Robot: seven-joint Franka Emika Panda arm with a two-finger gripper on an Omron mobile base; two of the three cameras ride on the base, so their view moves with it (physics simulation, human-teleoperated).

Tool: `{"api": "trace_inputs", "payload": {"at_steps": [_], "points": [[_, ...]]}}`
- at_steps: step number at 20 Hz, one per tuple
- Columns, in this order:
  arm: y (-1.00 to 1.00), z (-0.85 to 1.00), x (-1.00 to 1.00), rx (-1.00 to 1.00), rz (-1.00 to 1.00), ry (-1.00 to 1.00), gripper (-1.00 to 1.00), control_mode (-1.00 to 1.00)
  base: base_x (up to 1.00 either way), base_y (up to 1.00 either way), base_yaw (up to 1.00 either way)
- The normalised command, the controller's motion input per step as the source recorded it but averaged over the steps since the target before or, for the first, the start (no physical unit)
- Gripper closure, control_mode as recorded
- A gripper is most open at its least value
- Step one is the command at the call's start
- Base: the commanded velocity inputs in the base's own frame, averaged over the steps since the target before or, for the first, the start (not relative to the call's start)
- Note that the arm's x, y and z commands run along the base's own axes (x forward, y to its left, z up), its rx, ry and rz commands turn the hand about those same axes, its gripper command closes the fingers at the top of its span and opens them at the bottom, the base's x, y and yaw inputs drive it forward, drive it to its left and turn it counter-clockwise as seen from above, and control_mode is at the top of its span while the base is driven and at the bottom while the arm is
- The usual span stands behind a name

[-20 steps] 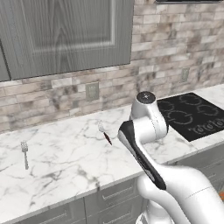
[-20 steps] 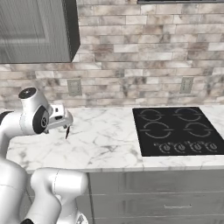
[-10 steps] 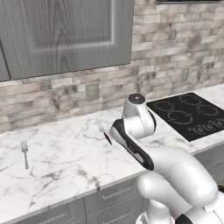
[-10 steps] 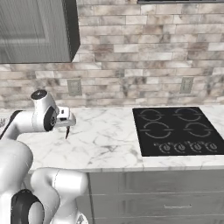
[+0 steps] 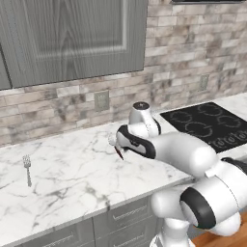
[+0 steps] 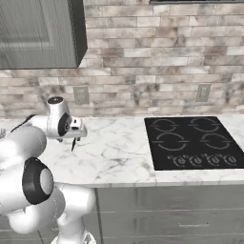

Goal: Organize the utensils by type. Pick up the wooden spoons from the counter and place them in the open cabinet. Then pick up the metallic utensils from the counter and place them in the open drawer.

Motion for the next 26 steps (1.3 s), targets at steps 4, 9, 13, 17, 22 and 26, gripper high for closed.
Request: {"api": "trace_inputs", "payload": {"at_steps": [4,9,13,17,22,26], "points": [[0.08,-0.34,0.50,0.00,0.00,0.10,-1.00,-1.00,0.00,0.00,0.00],[0.23,-0.40,0.41,0.00,0.00,0.05,-1.00,-1.00,0.00,0.00,0.00],[0.20,-0.37,0.37,0.00,0.00,0.01,-1.00,-1.00,0.00,0.00,0.00],[0.15,-0.37,0.34,0.00,0.00,0.00,-1.00,-1.00,0.00,0.00,0.00],[0.11,-0.37,0.31,0.00,0.00,0.01,-1.00,-1.00,0.00,0.00,0.00],[0.14,-0.35,0.08,0.00,0.00,0.01,-1.00,-1.00,0.00,0.00,0.00]]}}
